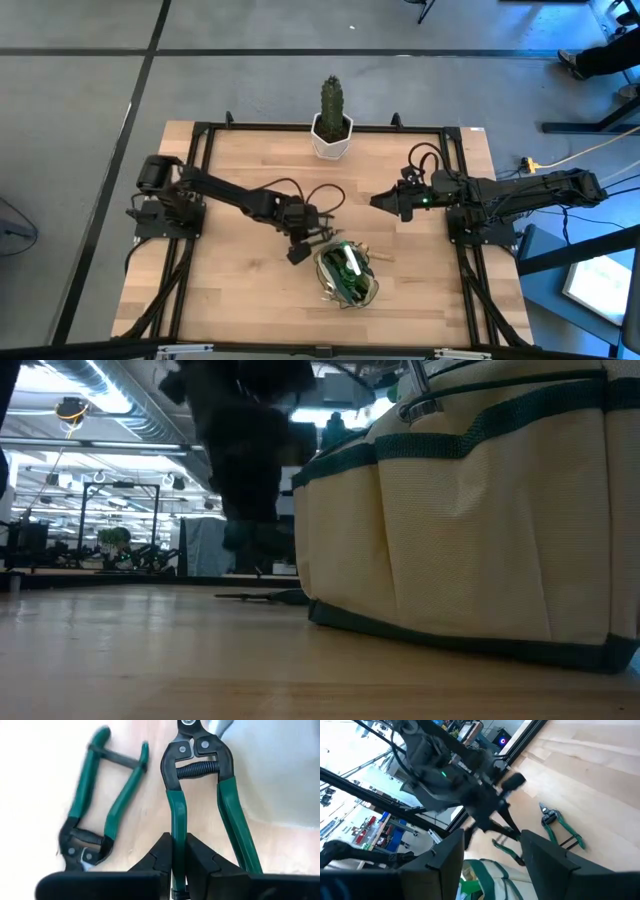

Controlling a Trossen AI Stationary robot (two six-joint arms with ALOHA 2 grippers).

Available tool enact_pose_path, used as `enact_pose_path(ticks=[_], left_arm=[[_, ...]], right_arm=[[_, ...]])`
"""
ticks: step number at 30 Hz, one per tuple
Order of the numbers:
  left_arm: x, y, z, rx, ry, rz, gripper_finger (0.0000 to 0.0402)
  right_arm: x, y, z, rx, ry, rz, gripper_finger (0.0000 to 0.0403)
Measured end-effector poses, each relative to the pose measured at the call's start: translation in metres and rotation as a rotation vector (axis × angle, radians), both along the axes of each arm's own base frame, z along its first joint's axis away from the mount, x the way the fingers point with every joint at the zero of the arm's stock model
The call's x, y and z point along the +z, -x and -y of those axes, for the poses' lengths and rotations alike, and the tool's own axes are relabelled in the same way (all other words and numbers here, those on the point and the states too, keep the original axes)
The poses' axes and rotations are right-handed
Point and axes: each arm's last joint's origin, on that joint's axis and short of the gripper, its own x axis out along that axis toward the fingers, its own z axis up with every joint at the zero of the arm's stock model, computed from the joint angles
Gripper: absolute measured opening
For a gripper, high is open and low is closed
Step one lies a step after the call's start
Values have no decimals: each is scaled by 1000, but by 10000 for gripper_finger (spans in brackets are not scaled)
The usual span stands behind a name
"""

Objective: Pick & Place Garden tools in Gardening bag
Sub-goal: Put the shear scissors into the gardening bag

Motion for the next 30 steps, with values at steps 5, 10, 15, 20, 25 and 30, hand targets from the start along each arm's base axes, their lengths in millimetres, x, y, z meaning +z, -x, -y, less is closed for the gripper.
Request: enact_pose_path(ticks=[5, 10, 15, 20, 25, 30], left_arm=[[27, 15, -3, 97, -37, 31, 20], [50, 29, -12, 204, -110, 70, 20], [71, 34, -19, 250, -59, 176, 20], [102, 31, -25, 198, 96, 404, 20], [142, 27, -36, 15, 318, 731, 20], [151, 28, -46, -239, 624, 977, 20]], right_arm=[[1, 0, 0, 10, -2, 6, 199], [3, -1, 0, 10, -3, 28, 199], [6, -1, 0, 12, -15, 63, 199], [11, -2, -3, 92, -53, 115, 199], [27, -1, -12, 175, -24, 280, 199], [49, 4, -23, 83, 98, 528, 199]])
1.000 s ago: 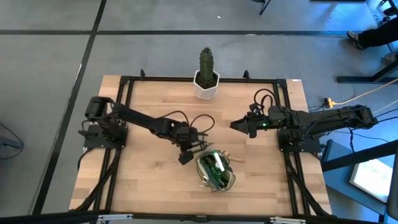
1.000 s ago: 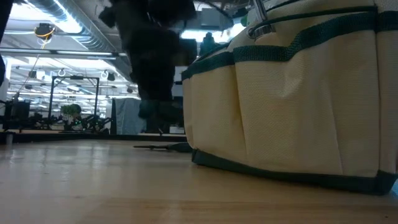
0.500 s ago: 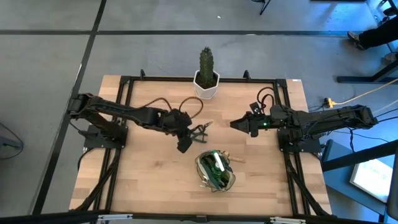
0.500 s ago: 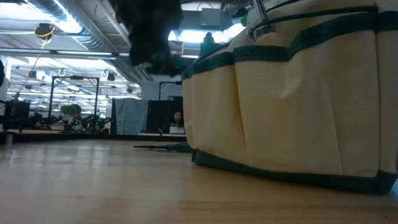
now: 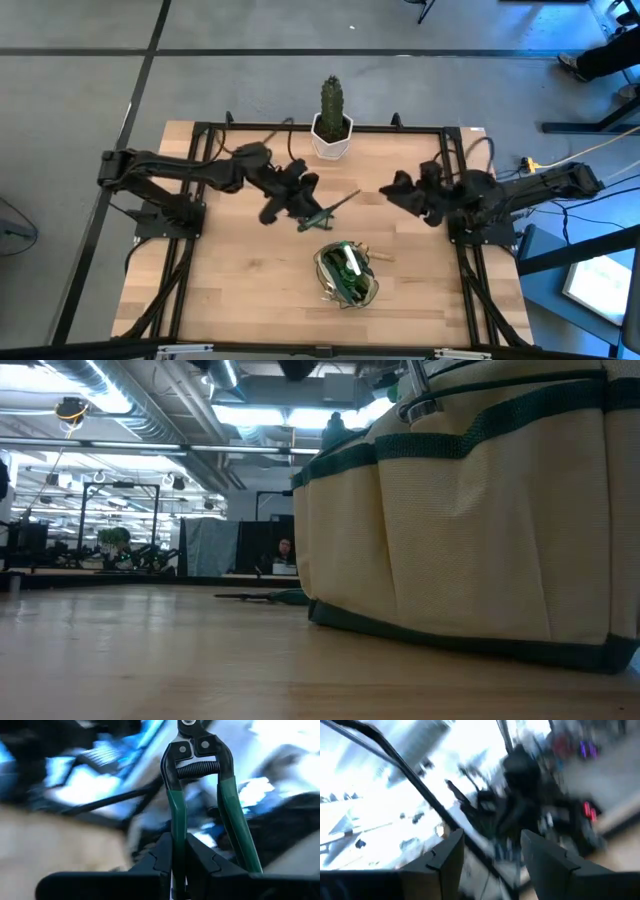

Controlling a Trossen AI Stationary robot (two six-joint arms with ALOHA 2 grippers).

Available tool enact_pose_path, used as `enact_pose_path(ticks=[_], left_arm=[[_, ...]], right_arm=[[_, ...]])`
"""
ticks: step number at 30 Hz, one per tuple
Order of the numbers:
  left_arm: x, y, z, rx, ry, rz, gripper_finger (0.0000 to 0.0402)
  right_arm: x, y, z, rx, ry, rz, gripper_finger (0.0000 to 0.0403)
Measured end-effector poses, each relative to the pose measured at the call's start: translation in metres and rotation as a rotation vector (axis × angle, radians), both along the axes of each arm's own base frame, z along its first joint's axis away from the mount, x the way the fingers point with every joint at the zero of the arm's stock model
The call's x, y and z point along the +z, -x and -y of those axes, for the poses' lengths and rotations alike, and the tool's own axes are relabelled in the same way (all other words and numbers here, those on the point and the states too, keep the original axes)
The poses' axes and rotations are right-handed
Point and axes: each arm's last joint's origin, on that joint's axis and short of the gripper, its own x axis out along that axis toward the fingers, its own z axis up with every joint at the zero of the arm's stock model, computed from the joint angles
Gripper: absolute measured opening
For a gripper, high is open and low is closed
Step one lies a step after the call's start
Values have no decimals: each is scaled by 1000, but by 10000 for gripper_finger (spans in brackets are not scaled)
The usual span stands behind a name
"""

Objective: Pick & Place Garden tools in Gardening bag
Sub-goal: Put the shear scissors into the gardening bag

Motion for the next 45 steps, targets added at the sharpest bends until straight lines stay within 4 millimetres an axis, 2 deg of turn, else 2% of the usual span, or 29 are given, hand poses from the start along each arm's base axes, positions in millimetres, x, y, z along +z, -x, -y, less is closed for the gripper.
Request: enact_pose_path(ticks=[4, 8, 11, 17, 23, 32, 45], left_arm=[[-8, 9, 0, -89, 112, 167, 20], [-16, 18, -2, -123, 188, 285, 20], [-22, 18, 0, -146, 233, 315, 20], [-27, 14, 15, -268, 285, 392, 20], [-34, 10, 24, -298, 318, 416, 20], [-41, 6, 35, -329, 324, 391, 20], [-40, 7, 35, -327, 324, 395, 20]], right_arm=[[10, 2, -10, -96, 97, 130, 199], [16, -10, -23, -151, 206, 106, 199], [25, -31, -34, -161, 253, 87, 199], [41, -84, -51, -187, 349, 38, 199], [55, -113, -57, -210, 328, 36, 199], [66, -136, -67, -148, 367, 78, 199], [74, -144, -79, -89, 408, 99, 199]])
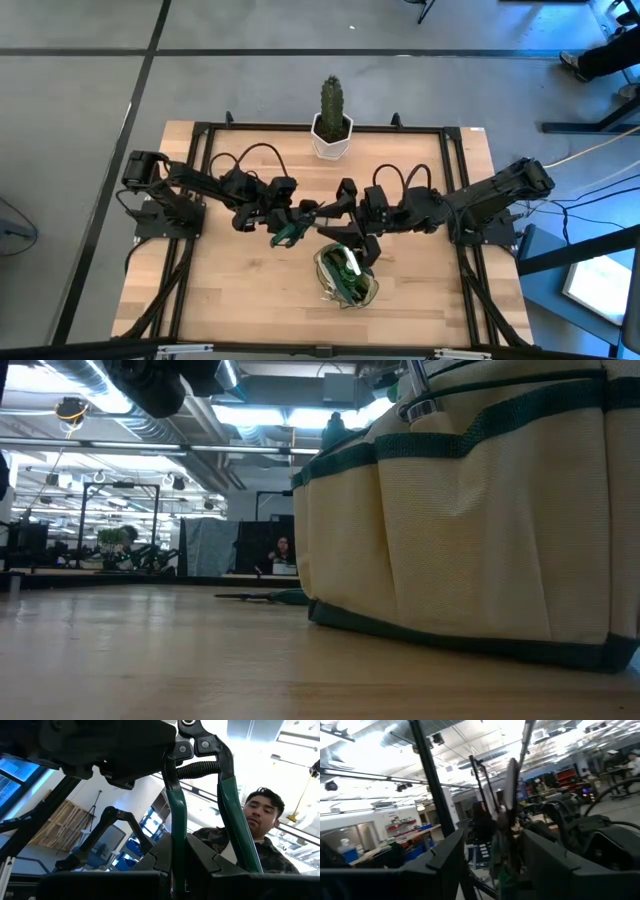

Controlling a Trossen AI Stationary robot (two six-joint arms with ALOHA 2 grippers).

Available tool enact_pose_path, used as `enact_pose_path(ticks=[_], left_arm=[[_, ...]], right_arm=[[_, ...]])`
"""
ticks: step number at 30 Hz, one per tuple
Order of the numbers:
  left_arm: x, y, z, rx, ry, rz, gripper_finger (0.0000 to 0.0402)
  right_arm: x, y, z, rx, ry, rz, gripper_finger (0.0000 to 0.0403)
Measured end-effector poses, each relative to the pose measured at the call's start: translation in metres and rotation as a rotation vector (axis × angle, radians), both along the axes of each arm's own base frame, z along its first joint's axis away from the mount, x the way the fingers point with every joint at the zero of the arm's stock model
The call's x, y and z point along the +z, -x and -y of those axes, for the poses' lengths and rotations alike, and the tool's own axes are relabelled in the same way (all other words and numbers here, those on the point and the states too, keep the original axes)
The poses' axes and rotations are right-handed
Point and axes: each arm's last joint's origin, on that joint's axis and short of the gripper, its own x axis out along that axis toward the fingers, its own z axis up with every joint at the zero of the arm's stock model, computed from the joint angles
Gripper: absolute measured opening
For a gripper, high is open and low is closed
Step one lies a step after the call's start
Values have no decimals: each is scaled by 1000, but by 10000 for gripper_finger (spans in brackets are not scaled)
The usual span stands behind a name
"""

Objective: Pick & Place Garden tools in Gardening bag
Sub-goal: Put the shear scissors into the gardening bag

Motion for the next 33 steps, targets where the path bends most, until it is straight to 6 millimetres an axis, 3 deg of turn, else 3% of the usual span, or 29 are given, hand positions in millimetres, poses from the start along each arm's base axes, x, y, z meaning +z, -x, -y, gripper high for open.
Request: enact_pose_path(ticks=[23, 33], left_arm=[[1, 0, 0, -3, -7, 4, 20], [6, -1, -2, -10, -19, 23, 20]], right_arm=[[1, -1, 5, -58, -31, 6, 198], [-12, -22, -1, -36, -65, 5, 199]])
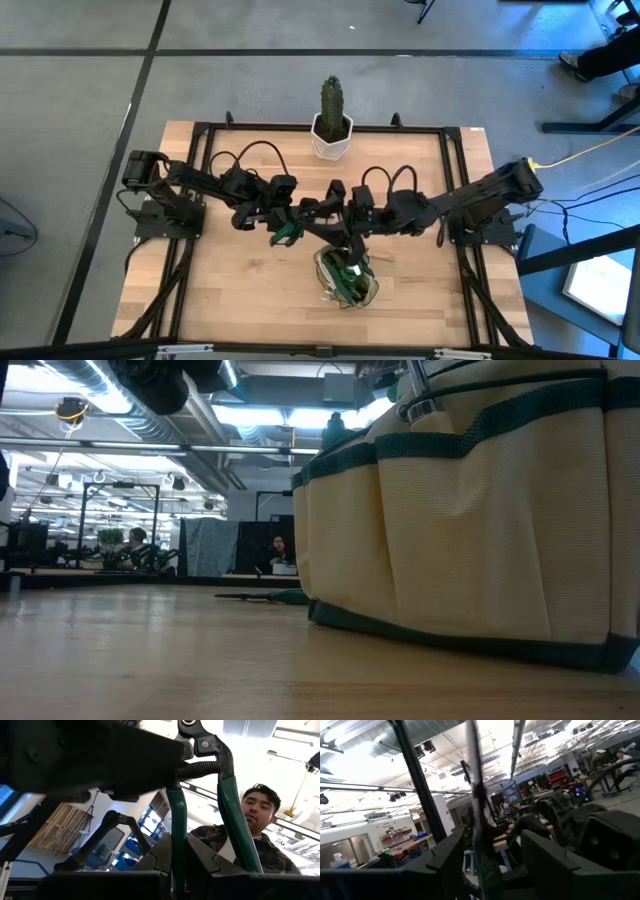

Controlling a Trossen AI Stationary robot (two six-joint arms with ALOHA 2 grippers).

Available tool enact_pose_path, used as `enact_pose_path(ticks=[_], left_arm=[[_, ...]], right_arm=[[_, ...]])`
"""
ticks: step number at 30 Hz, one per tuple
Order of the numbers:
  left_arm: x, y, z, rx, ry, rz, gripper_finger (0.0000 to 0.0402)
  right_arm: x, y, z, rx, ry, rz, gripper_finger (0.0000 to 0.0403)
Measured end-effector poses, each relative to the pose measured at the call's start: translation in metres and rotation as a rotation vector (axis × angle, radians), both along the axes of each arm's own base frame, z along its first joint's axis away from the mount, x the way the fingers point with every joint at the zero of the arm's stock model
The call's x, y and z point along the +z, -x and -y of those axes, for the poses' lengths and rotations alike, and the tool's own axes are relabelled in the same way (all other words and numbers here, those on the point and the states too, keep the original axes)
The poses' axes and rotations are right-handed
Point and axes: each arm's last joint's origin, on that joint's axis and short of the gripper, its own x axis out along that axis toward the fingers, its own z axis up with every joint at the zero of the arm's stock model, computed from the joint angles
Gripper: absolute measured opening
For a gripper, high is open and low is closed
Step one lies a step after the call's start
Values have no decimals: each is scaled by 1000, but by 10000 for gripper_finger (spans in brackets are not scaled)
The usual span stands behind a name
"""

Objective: Pick & Place Garden tools in Gardening bag
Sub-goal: Put the shear scissors into the gardening bag

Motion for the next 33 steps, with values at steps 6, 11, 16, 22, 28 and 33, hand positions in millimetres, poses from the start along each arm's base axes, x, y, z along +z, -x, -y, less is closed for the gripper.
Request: enact_pose_path(ticks=[6, 11, 16, 22, 28, 33], left_arm=[[0, 0, 0, -3, 2, -4, 20], [0, 0, 0, -3, 3, -4, 20], [0, 0, 0, -6, 0, -4, 20], [0, 0, 0, -9, -2, -5, 20], [0, 0, 0, -13, -4, -6, 20], [0, 0, 0, -16, -3, -8, 20]], right_arm=[[6, -7, -4, 36, 21, 18, 199], [7, -6, -3, 32, 23, 28, 199], [8, -6, -3, 40, 0, 30, 199], [9, -6, -2, 24, -33, 31, 187], [9, -6, -1, 23, -35, 30, 145], [8, -7, 2, 25, -58, 22, 97]])
